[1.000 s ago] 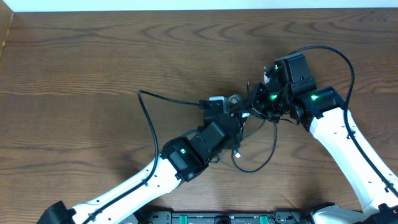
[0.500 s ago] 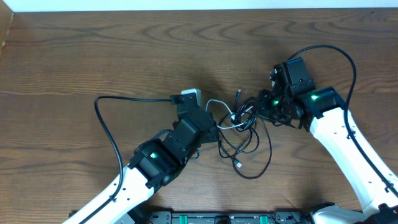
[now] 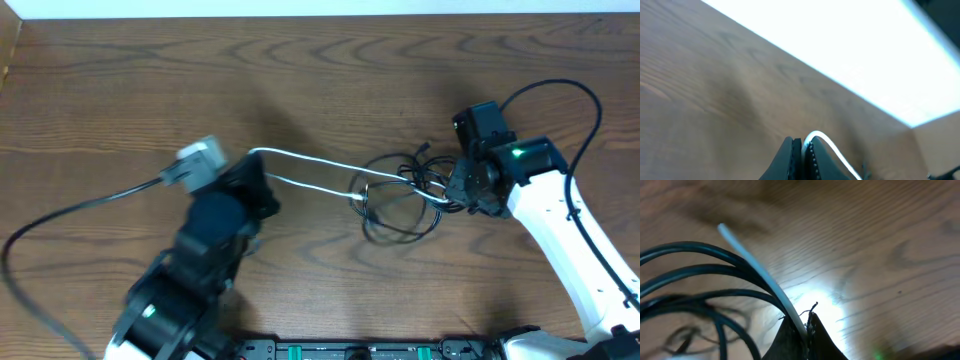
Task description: Untangle cables
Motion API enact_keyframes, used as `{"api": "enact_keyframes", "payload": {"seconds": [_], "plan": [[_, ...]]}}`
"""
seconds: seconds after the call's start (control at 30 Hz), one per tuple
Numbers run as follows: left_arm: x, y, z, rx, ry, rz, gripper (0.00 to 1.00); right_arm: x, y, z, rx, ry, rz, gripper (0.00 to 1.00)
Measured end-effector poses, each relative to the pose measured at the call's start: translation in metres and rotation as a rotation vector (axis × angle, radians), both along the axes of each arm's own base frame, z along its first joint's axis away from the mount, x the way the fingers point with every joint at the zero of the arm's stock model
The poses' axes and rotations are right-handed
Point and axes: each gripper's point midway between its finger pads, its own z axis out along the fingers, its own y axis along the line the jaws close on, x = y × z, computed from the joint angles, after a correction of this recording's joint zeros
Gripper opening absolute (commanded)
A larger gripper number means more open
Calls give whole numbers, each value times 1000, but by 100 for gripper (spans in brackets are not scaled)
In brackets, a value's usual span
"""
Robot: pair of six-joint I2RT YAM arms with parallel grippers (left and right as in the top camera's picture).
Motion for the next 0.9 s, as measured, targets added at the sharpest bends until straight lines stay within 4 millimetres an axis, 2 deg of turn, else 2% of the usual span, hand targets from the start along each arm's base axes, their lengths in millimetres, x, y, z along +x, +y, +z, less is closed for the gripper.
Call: {"api": "enact_keyframes", "payload": {"seconds": [0.13,0.23,0.33,0.5,0.6,0.67,0.77,0.9], "plan": [[-10,23,9,-16,-28,53,8,2,-13,1,-15,-5,-48,8],[-12,47,13,-7,-48,151,8,3,-30,2,-53,-11,-95,9],[-14,63,13,9,-47,218,8,4,-41,2,-72,-12,-125,10],[-13,81,11,24,-43,298,8,4,-51,3,-84,-13,-155,10],[-15,93,8,32,-27,348,8,4,-59,3,-97,-15,-179,16],[-17,95,3,22,-10,363,8,5,-62,3,-92,-18,-194,13],[-15,90,-5,-2,25,340,8,11,-54,2,-30,-34,-177,2],[-3,69,-24,-29,110,254,8,27,-10,3,179,-66,22,1]]}}
